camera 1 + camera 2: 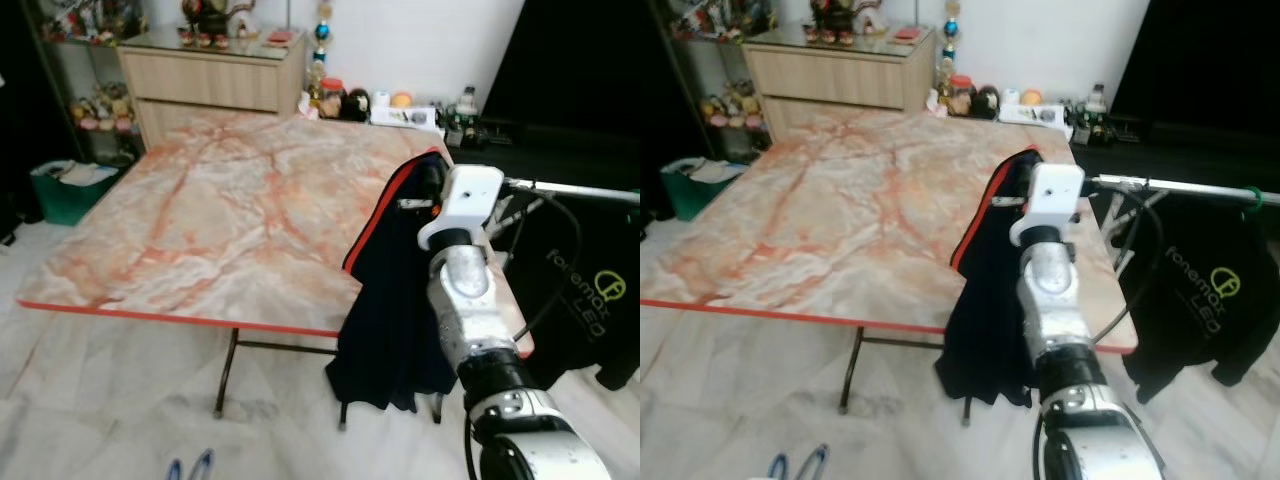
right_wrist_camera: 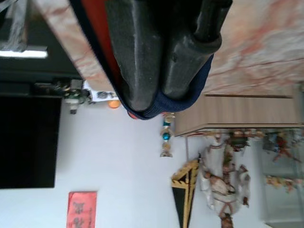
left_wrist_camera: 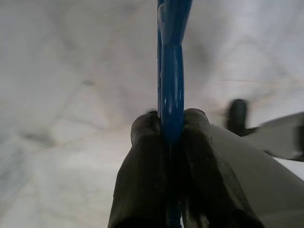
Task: Hang hanger
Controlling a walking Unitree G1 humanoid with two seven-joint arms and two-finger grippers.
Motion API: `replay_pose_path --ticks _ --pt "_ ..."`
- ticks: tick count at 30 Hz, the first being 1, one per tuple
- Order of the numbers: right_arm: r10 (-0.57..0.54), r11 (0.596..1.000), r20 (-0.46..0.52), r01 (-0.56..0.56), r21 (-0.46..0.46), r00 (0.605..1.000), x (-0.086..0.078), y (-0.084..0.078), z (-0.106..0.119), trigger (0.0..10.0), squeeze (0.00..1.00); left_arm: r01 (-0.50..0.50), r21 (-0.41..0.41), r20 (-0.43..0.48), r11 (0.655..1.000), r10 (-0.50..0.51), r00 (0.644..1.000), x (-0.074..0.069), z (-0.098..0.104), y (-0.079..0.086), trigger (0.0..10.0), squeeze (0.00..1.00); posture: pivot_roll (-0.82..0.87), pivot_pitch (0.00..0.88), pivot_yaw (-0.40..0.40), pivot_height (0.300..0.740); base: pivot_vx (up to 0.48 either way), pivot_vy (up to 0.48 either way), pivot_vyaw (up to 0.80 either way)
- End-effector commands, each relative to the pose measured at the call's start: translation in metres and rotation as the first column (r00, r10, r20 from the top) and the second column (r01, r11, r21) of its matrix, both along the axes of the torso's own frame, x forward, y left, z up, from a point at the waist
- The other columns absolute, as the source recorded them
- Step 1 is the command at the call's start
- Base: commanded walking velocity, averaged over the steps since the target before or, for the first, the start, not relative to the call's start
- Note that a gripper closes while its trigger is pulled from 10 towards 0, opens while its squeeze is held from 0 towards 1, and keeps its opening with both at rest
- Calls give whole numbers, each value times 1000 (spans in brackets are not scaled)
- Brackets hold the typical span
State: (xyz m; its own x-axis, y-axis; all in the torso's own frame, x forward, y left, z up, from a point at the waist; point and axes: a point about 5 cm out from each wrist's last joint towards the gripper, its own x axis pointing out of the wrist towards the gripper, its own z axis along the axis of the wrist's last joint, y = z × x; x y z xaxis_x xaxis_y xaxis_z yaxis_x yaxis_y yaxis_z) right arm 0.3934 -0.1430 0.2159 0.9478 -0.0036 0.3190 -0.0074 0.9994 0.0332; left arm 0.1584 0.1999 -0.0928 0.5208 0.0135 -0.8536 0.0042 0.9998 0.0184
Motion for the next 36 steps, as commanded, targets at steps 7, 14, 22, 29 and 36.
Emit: replay_pose_path --ticks 7,14,22,29,36 --pt "88 996 107 -87 -14 990 8 27 43 10000 0 2 21 -9 1000 -2 1000 6 1 -6 10000 0 124 0 -72 740 356 0 0" --pt "145 989 169 -145 -14 975 11 35 64 10000 0 8 24 -22 1000 -8 1000 2 -1 -7 10000 0 124 0 -76 740 355 0 0" --pt "162 987 219 -158 -37 962 16 30 87 10000 0 3 40 -45 999 -2 999 -15 -5 8 10000 0 122 0 -81 740 355 0 0" --pt "111 993 53 -109 -53 992 20 21 47 10000 0 15 42 -50 999 -13 999 -20 -6 9 10000 0 126 0 -90 740 278 0 0" --pt "106 994 -108 -106 13 988 6 11 -22 10000 0 36 48 -51 998 -33 998 -16 -6 4 10000 0 111 0 -87 740 0 0 0"
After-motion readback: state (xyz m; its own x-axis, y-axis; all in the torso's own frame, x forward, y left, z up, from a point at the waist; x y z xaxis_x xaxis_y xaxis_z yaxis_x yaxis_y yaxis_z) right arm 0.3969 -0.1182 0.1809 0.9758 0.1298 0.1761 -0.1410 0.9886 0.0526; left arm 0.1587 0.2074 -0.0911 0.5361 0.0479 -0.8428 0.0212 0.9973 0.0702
